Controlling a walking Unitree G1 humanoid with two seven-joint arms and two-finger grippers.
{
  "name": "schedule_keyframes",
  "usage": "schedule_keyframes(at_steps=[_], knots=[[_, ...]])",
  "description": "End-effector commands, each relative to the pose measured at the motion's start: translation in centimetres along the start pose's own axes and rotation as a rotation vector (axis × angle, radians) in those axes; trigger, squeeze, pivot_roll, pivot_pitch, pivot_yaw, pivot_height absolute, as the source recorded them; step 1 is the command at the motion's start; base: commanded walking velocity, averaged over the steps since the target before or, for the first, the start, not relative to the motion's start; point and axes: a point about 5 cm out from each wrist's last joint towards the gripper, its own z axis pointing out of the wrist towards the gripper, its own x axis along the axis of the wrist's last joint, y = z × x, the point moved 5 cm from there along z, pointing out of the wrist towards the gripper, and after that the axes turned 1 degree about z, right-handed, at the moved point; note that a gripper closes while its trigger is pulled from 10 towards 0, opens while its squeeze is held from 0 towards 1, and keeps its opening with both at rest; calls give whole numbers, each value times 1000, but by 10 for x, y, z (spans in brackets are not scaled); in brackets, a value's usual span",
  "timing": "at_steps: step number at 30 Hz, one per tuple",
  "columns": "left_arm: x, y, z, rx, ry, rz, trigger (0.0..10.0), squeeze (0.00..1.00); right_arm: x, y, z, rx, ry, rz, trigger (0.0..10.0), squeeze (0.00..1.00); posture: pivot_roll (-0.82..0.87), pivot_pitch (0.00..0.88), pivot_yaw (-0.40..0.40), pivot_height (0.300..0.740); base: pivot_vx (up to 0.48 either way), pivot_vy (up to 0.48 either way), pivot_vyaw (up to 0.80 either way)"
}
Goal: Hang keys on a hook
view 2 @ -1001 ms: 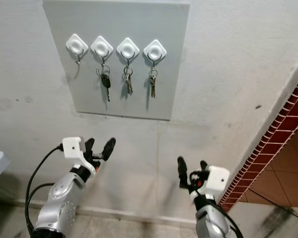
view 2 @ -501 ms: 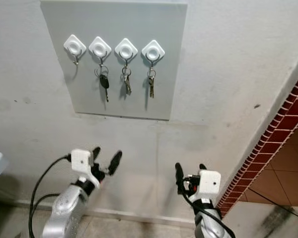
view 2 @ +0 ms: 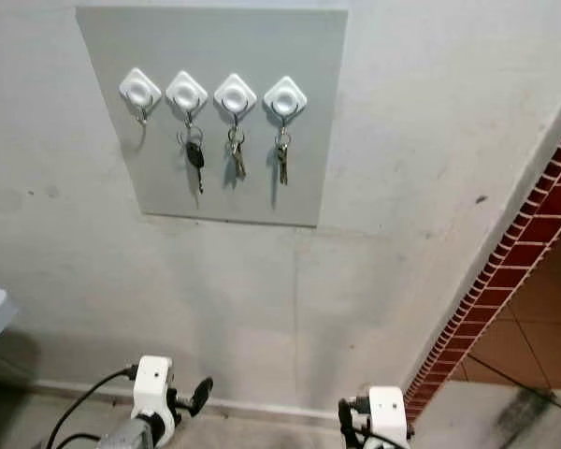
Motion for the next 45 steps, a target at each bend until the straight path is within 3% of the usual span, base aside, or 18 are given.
schedule_keyframes(at_steps=[1, 5, 6, 12, 21, 27, 34, 37, 40, 45], knots=[[-6, 0, 0, 4, -39, 28, 10000, 0, -17, -2, -2, 2, -84, -29, 10000, 0, -17, 0, 8, 740, 0, 0, 0], [-23, -1, -3, 19, -120, 40, 10000, 0, -38, -2, -8, 0, -182, -34, 10000, 0, -8, 0, 5, 740, 0, 0, 0], [-38, -2, -8, 28, -182, 48, 10000, 0, -46, -3, -11, -6, -217, -33, 10000, 0, -6, 0, 3, 740, 0, 0, 0], [-56, -6, -16, 44, -255, 65, 10000, 0, -54, -8, -13, -2, -254, -26, 10000, 0, -12, 0, -1, 740, 0, 0, 0], [-65, -14, -24, 57, -269, 111, 10000, 0, -63, -6, -17, -24, -291, -5, 10000, 0, 3, 0, -11, 740, 0, 0, 0], [-77, -25, -34, 120, -296, 20, 10000, 0, -68, -8, -19, -7, -314, -32, 10000, 0, 33, 0, -33, 740, 0, 0, 0], [-76, -24, -34, 124, -283, 41, 10000, 0, -64, -8, -17, -5, -304, -45, 10000, 0, 41, 0, -40, 740, 0, 0, 0], [-84, -28, -39, 141, -313, 80, 10000, 0, -63, -4, -16, -15, -307, -39, 10000, 0, 43, 0, -40, 740, 0, 0, 0], [-95, -36, -47, 192, -363, 45, 10000, 0, -64, -4, -17, -7, -310, -51, 10000, 0, 35, 0, -32, 740, 0, 0, 0], [-89, -28, -40, 170, -352, 65, 10000, 0, -65, -4, -18, -7, -312, -51, 10000, 0, 29, 0, -28, 740, 0, 0, 0]])
